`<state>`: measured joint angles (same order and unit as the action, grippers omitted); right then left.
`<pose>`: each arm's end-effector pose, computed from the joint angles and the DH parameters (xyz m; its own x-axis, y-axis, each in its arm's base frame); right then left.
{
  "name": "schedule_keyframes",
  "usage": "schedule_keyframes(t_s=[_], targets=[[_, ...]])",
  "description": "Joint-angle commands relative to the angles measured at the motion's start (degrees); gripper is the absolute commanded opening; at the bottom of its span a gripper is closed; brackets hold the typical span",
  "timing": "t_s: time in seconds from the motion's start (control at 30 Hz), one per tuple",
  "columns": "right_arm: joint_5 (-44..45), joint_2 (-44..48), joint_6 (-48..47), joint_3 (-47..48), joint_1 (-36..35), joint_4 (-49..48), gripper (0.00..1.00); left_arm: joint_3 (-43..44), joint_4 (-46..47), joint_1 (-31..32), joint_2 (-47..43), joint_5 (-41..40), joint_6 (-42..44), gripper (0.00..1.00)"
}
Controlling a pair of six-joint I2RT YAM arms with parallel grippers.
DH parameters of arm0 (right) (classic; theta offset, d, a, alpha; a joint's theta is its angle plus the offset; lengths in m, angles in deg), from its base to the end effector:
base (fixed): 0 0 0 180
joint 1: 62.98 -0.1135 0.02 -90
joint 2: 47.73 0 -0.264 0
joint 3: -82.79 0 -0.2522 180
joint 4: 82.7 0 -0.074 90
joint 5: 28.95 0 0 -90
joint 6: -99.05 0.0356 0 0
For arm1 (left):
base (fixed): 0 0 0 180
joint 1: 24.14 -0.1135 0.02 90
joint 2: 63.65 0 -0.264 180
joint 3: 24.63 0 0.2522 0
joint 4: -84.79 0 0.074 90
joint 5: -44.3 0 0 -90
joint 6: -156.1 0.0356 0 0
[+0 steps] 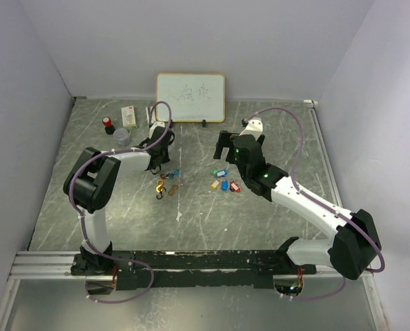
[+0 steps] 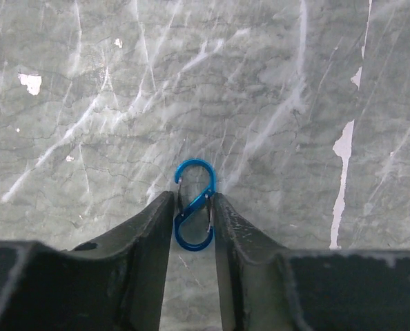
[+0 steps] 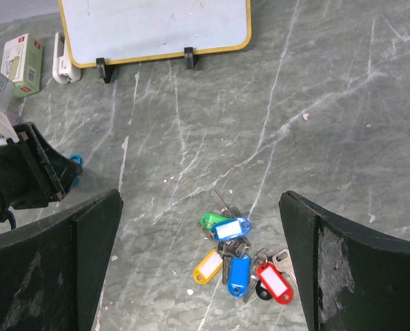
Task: Put the keys on the keyring
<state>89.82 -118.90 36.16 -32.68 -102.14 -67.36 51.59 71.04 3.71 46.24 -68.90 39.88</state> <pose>0.2301 0.1653 0.2948 -0.3529 0.2278 -0.9075 -0.0524 0.9636 0.2622 0.3531 -0.1707 0.1433 -0.6696 -0.1055 -0.7352 -0.1139 0.9927 -0.0387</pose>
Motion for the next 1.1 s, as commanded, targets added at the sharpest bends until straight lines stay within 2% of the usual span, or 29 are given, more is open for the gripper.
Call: schedule_keyframes(t_s=[0.0,0.13,0.17,0.47,0.67,0.9,1.07], targets=[[1.11,0.05,0.25,-0.40,0.29,-0.88,1.00,0.91,0.92,0.09,1.47,2.05,-0.15,0.35],[1.27,0.12,0.36,-0.47,0.31,-0.71,1.00,0.85,0.71,0.09,0.73,3.37,-0.24,0.11],[1.28,0.16,0.36,-0.53,0.30,-0.66,1.00,0.78,0.65,0.09,0.49,3.39,-0.24,0.07],[2.08,-0.43,0.61,0.12,0.39,1.14,1.00,-0.69,-1.00,0.16,-5.65,4.51,-0.06,0.07],[2.52,-6.21,1.78,4.98,1.57,8.42,1.00,-1.01,-4.39,1.42,-13.76,5.52,0.28,0.07],[-4.63,-14.19,2.74,9.09,6.89,14.78,0.99,3.07,-14.63,4.45,-20.88,6.51,-3.63,0.07],[-7.70,-16.97,1.95,9.49,7.62,15.04,0.92,-1.06,-13.47,7.42,-25.52,7.70,-7.31,0.07]])
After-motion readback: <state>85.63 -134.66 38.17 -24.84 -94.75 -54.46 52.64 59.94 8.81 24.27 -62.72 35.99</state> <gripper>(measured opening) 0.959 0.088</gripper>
